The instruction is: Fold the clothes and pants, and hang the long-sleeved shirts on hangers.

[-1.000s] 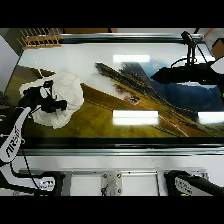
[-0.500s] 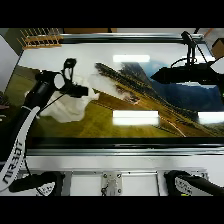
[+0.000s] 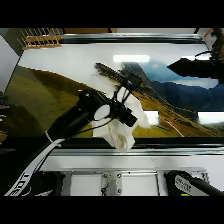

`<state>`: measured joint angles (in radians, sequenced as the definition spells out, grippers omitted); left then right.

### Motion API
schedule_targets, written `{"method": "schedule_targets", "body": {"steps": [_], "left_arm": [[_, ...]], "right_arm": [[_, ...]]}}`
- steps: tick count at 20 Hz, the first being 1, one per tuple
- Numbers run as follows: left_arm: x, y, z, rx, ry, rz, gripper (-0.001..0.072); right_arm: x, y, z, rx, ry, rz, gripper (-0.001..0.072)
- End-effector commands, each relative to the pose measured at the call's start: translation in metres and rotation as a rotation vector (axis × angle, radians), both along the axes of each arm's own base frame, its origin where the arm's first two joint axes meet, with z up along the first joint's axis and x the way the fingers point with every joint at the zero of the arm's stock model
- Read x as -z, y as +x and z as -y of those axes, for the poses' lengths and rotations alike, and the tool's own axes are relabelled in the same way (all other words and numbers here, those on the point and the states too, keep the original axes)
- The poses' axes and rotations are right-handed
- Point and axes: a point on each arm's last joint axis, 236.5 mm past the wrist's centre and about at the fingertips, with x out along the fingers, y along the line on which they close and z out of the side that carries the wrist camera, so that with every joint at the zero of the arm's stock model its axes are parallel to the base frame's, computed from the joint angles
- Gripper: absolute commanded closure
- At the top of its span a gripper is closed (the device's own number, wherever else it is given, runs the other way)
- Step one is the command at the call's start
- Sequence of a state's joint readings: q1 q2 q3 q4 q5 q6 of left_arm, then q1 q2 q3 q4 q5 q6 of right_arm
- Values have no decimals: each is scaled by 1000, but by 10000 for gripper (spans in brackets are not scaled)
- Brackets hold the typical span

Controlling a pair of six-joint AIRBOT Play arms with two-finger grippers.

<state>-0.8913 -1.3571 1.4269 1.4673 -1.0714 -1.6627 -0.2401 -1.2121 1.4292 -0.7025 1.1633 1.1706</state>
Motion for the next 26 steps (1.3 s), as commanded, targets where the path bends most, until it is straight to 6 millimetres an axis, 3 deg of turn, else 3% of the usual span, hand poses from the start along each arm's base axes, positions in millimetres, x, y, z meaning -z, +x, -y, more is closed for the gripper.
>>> {"method": "schedule_targets", "body": {"steps": [1,2,4,6,8,10,12,13,16,19,22,26], "left_arm": [[11,-10,10,31,24,-10,1],[9,5,-3,-11,22,-10,34],[1,45,-46,-146,16,-15,35],[-1,90,-107,-346,11,-48,34],[10,125,-169,-521,11,-80,35],[37,144,-233,-700,16,-126,34],[75,144,-275,-831,-11,-226,35],[95,140,-284,-879,-52,-299,35],[142,136,-282,-902,-172,-454,35],[171,131,-256,-859,-239,-569,35],[165,137,-228,-780,-301,-543,35],[138,144,-220,-703,-292,-412,35]], "right_arm": [[-9,-12,51,106,9,-11,699],[-7,-15,58,118,17,-32,700],[-2,-22,64,115,22,-62,699],[0,-24,62,105,24,-76,694],[4,-22,59,94,27,-85,690],[12,-19,55,80,34,-104,666],[23,-16,48,57,42,-136,248],[29,-14,44,45,48,-152,180],[47,-7,31,7,59,-194,187],[66,-2,15,-36,70,-240,187],[82,1,0,-73,77,-280,187],[93,2,-14,-105,80,-306,187]]}}
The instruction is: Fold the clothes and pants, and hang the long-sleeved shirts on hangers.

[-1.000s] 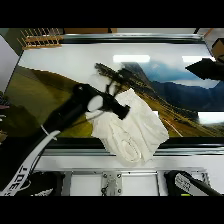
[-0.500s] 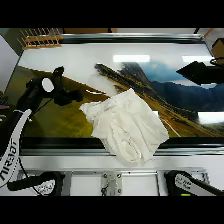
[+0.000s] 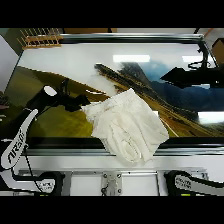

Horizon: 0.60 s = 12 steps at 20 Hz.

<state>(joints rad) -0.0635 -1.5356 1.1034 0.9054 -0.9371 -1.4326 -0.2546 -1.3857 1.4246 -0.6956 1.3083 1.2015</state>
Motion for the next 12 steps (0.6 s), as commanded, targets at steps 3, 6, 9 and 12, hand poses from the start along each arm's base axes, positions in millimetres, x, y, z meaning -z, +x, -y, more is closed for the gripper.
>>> {"method": "schedule_targets", "body": {"steps": [3,6,9,12], "left_arm": [[6,-4,13,125,88,71,36],[28,-4,23,125,85,40,35],[40,-9,29,133,87,12,35],[45,-15,41,160,88,1,231]], "right_arm": [[14,2,-12,-30,8,-33,187],[15,2,-12,-30,9,-36,187],[15,2,-12,-29,9,-36,188],[27,5,-13,-33,10,-60,189]]}}
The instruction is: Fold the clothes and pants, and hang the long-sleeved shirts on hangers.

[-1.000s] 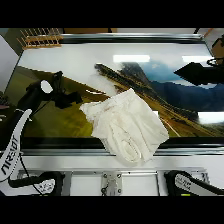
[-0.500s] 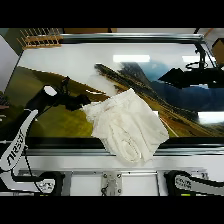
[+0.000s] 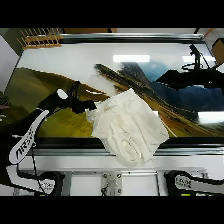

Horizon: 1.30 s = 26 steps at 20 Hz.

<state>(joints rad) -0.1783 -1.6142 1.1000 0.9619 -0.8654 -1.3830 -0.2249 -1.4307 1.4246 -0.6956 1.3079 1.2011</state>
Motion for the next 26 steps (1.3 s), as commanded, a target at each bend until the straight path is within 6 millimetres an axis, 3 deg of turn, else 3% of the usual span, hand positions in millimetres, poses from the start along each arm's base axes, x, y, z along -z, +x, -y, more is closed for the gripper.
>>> {"method": "schedule_targets", "body": {"steps": [1,2,8,12,14,18,21,23,24,25,26], "left_arm": [[4,-1,10,13,6,4,496],[0,3,11,13,5,16,685],[-38,28,10,37,-19,63,687],[-46,36,11,35,-23,91,687],[-46,35,11,35,-22,89,687],[-46,36,11,34,-23,90,687],[-46,36,11,33,-23,92,687],[-46,36,11,33,-23,91,687],[-46,36,11,34,-24,89,687],[-46,34,11,36,-24,85,687],[-46,35,11,36,-24,87,687]], "right_arm": [[18,3,-1,-10,-8,-38,189],[34,6,0,-10,-33,-60,189],[144,45,10,49,-151,-156,189],[201,49,-12,-9,-145,-243,188],[211,51,-33,-44,-113,-248,189],[208,59,-71,-77,-56,-203,188],[209,64,-85,-76,-68,-172,196],[209,68,-89,-68,-76,-155,331],[209,70,-88,-61,-78,-149,441],[208,71,-87,-58,-78,-146,627],[205,73,-85,-58,-77,-143,701]]}}
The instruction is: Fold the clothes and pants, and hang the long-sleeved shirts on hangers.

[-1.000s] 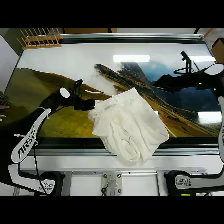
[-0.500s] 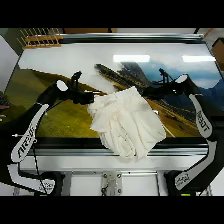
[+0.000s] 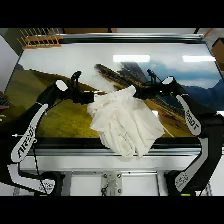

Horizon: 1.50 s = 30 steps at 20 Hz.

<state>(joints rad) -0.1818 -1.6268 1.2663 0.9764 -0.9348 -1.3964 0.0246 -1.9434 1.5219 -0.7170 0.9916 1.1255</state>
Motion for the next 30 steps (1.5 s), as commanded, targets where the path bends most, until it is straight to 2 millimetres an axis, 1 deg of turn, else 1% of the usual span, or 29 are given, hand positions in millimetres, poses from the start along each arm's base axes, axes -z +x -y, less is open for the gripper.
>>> {"method": "schedule_targets", "body": {"steps": [1,2,3,4,5,6,7,8,9,10,11,12,13,14,15,17,19,20,22,24,26,27,28,29,30], "left_arm": [[-6,3,0,1,-2,11,688],[-20,12,-3,-7,-9,45,688],[-50,26,-6,-19,-23,108,689],[-90,39,-9,-26,-38,194,689],[-144,50,-12,-31,-56,310,689],[-201,53,-14,-32,-73,428,689],[-264,47,-14,-28,-92,557,688],[-318,34,-15,-23,-108,668,688],[-366,15,-17,-21,-123,769,688],[-399,-6,-15,-7,-135,835,688],[-421,-29,-13,15,-141,875,688],[-429,-48,-13,39,-134,883,688],[-427,-66,-13,71,-109,862,688],[-418,-81,-12,98,-85,817,688],[-406,-89,-15,99,-60,769,688],[-368,-102,-13,113,-25,665,688],[-315,-113,-13,115,18,547,687],[-285,-117,-13,107,32,482,687],[-217,-126,-14,85,44,337,687],[-154,-136,-18,73,73,206,688],[-102,-144,-25,65,104,84,686],[-86,-146,-28,59,115,37,505],[-78,-145,-34,46,121,3,105],[-80,-141,-41,25,122,-15,44],[-88,-136,-50,1,121,-9,44]], "right_arm": [[-13,8,0,5,4,36,702],[-33,13,3,-1,8,70,702],[-62,19,6,-6,11,124,702],[-105,26,12,-8,8,208,703],[-158,31,19,-11,-1,312,703],[-212,28,23,-17,-6,414,703],[-273,18,25,-21,-12,532,703],[-325,2,26,-26,-19,632,703],[-371,-21,26,-28,-36,728,703],[-403,-45,26,-37,-59,795,703],[-426,-70,25,-58,-93,844,703],[-438,-94,23,-73,-129,858,703],[-441,-113,22,-77,-153,847,703],[-437,-131,18,-89,-167,816,703],[-426,-148,14,-105,-178,766,703],[-391,-180,2,-149,-172,637,703],[-346,-205,-9,-187,-161,506,703],[-320,-215,-12,-190,-155,434,703],[-269,-229,-12,-183,-148,282,703],[-225,-236,-10,-179,-155,180,702],[-200,-227,-9,-141,-155,155,702],[-194,-223,-9,-131,-155,148,702],[-192,-220,-10,-126,-154,145,702],[-191,-218,-9,-124,-155,144,703],[-191,-218,-9,-122,-155,145,702]]}}
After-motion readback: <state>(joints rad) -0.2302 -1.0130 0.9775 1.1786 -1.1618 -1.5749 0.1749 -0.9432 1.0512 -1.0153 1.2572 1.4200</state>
